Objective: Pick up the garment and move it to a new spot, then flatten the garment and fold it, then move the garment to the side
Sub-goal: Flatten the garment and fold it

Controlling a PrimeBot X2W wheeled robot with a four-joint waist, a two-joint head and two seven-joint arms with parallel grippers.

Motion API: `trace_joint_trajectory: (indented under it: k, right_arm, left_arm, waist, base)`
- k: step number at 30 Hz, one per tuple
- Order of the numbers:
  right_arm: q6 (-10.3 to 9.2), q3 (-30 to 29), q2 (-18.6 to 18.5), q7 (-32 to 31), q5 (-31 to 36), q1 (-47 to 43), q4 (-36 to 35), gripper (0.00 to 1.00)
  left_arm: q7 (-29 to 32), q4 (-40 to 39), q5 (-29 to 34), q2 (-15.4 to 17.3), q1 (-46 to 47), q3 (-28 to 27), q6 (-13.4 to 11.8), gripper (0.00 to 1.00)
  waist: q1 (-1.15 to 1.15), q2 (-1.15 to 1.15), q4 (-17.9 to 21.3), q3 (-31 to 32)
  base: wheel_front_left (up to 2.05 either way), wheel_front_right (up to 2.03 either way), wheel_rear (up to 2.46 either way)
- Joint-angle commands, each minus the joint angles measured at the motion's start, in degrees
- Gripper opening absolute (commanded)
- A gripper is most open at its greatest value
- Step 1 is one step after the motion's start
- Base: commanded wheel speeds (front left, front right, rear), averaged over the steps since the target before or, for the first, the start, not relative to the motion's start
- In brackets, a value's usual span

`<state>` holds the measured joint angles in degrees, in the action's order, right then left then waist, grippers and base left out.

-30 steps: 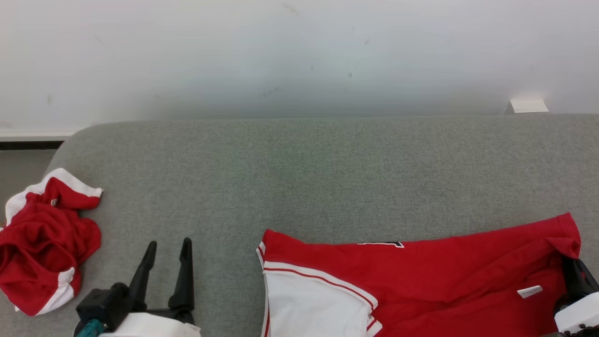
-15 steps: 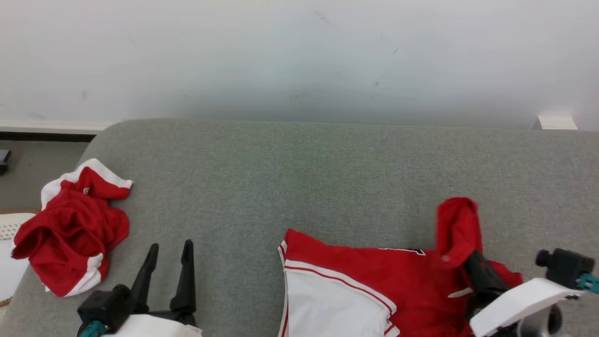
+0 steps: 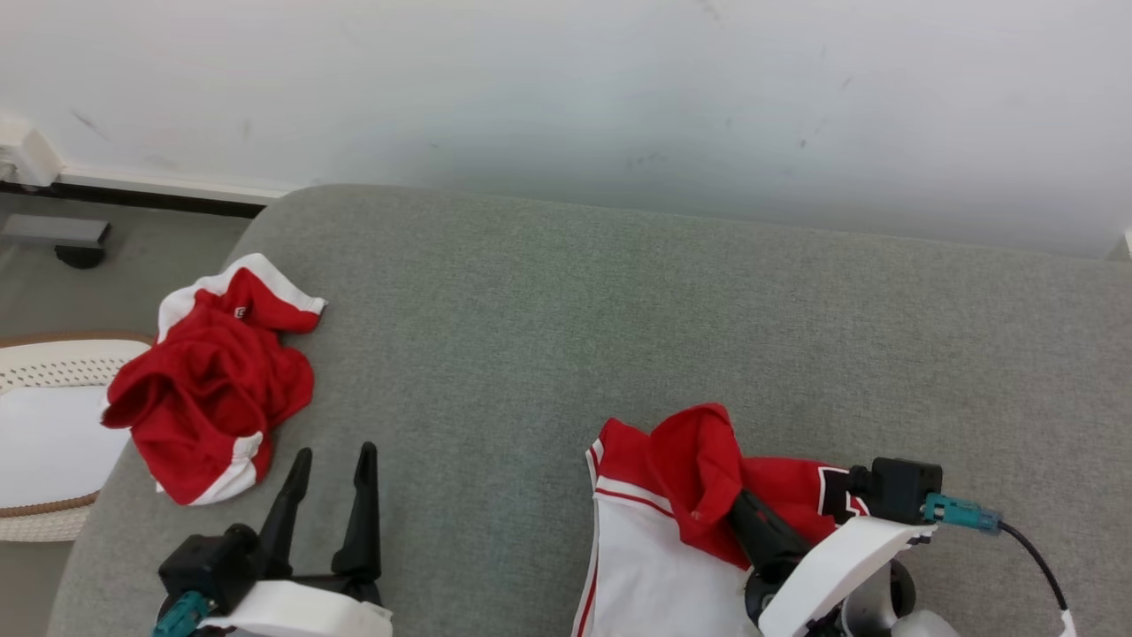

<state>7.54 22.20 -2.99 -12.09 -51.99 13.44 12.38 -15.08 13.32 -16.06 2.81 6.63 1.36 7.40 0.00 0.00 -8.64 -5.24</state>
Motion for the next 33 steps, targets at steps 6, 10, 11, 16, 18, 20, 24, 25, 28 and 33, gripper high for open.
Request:
trace_joint_trajectory:
  k: [6,10,11,16,18,20,24,25,28,33]
  right_arm:
    - [-0.11,7.6,0.1,4.0,-6.5,4.1,6.0,0.00]
    - [-0.11,11.8,0.0,6.6,-10.0,6.3,9.5,0.00]
    - [-0.11,12.8,0.1,7.3,-11.0,6.9,10.3,0.00]
    - [-0.11,17.6,0.1,9.2,-15.2,9.6,14.6,0.72]
    - [-0.11,18.9,0.1,9.7,-17.1,10.5,15.4,1.00]
    - [-0.11,20.0,0.1,10.1,-19.0,11.1,15.4,1.00]
    - [-0.11,20.5,0.0,10.0,-21.8,11.7,13.2,1.00]
    - [-0.11,20.2,0.0,9.9,-21.9,11.8,12.3,1.00]
    - [-0.11,18.2,-2.6,9.9,-22.1,11.7,8.0,1.00]
    - [-0.11,11.6,-8.7,11.5,-21.1,9.6,-0.3,1.00]
  left_arm:
    - [-0.1,0.5,-0.7,0.2,0.8,0.2,0.1,1.00]
    - [-0.1,0.5,-0.5,0.2,0.7,0.0,0.1,1.00]
    - [-0.1,0.5,-0.4,0.2,0.8,0.0,0.1,1.00]
    - [-0.1,0.8,0.0,0.2,0.9,0.1,0.1,1.00]
    - [-0.1,0.9,0.1,0.2,0.7,0.0,0.1,1.00]
    - [-0.1,1.1,0.2,0.2,0.4,-0.3,0.1,1.00]
    - [-0.1,1.1,0.4,0.2,-0.3,-0.5,0.1,1.00]
    - [-0.1,1.1,0.4,0.2,-0.5,-0.6,0.1,1.00]
    - [-0.1,0.8,0.4,0.2,-0.9,-1.0,0.1,1.00]
    - [-0.1,0.3,0.0,0.2,-1.5,-1.3,-0.1,1.00]
  waist:
    - [0.00,0.00,-1.5,-0.1]
    - [0.00,0.00,-1.5,-0.1]
    - [0.00,0.00,-1.4,-0.2]
    - [0.00,0.00,-0.8,0.0]
    - [0.00,0.00,-0.5,0.3]
    - [0.00,0.00,-0.1,0.7]
    - [0.00,0.00,0.8,1.6]
    - [0.00,0.00,1.0,1.8]
    - [0.00,0.00,1.7,2.2]
    - [0.00,0.00,2.8,2.6]
  base:
    - [0.00,0.00,0.00]
    - [0.00,0.00,0.00]
    - [0.00,0.00,0.00]
    - [0.00,0.00,0.00]
    - [0.00,0.00,0.00]
    - [0.00,0.00,0.00]
    - [0.00,0.00,0.00]
    - [0.00,0.00,0.00]
    - [0.00,0.00,0.00]
    - [0.00,0.00,0.00]
